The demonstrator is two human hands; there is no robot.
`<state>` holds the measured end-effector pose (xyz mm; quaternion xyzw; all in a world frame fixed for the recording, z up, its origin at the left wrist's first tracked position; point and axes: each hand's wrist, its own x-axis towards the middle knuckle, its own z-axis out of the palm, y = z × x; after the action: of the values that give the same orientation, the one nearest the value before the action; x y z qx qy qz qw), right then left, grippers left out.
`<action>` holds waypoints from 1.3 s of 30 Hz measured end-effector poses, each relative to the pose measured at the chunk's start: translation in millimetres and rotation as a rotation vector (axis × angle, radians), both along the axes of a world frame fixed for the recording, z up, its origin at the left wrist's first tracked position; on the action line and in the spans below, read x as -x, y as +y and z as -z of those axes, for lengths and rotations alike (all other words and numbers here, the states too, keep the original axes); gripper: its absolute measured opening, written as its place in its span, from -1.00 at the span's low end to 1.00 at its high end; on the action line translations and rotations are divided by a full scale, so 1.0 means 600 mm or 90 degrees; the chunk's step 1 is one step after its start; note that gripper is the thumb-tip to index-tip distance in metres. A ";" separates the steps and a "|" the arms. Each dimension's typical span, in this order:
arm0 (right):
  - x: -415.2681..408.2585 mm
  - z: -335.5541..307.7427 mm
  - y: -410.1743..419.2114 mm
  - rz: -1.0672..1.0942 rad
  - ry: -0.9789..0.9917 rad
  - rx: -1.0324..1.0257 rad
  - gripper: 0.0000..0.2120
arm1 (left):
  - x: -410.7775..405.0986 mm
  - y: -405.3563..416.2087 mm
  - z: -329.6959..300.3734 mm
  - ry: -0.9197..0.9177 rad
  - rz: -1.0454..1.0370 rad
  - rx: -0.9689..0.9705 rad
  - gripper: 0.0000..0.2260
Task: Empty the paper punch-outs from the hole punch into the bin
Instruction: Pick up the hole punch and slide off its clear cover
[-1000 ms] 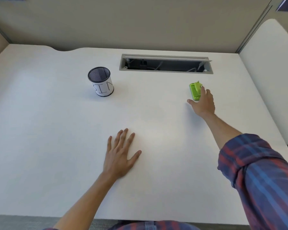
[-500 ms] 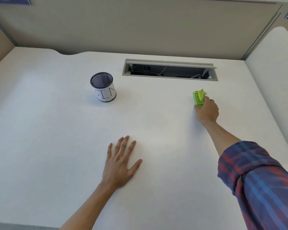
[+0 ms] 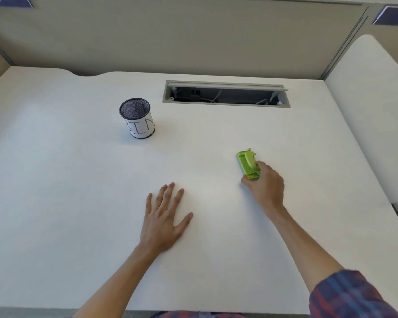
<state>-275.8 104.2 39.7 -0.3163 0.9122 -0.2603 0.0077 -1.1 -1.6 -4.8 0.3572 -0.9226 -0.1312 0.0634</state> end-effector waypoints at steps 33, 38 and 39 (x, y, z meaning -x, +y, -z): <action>-0.271 -0.109 0.088 0.002 -1.174 0.502 -0.48 | 0.037 0.068 -0.138 0.579 -0.083 -1.041 -0.52; -0.272 -0.112 0.089 0.002 -1.190 0.503 -0.46 | 0.038 0.076 -0.147 0.591 -0.116 -0.995 -0.45; -0.272 -0.112 0.089 -0.002 -1.183 0.494 -0.46 | 0.037 0.078 -0.150 0.595 -0.130 -0.983 -0.39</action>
<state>-112.5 157.7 107.1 0.0303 0.3964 -0.6828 0.6129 -23.4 44.9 85.5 0.2910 -0.4219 -0.8384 0.1854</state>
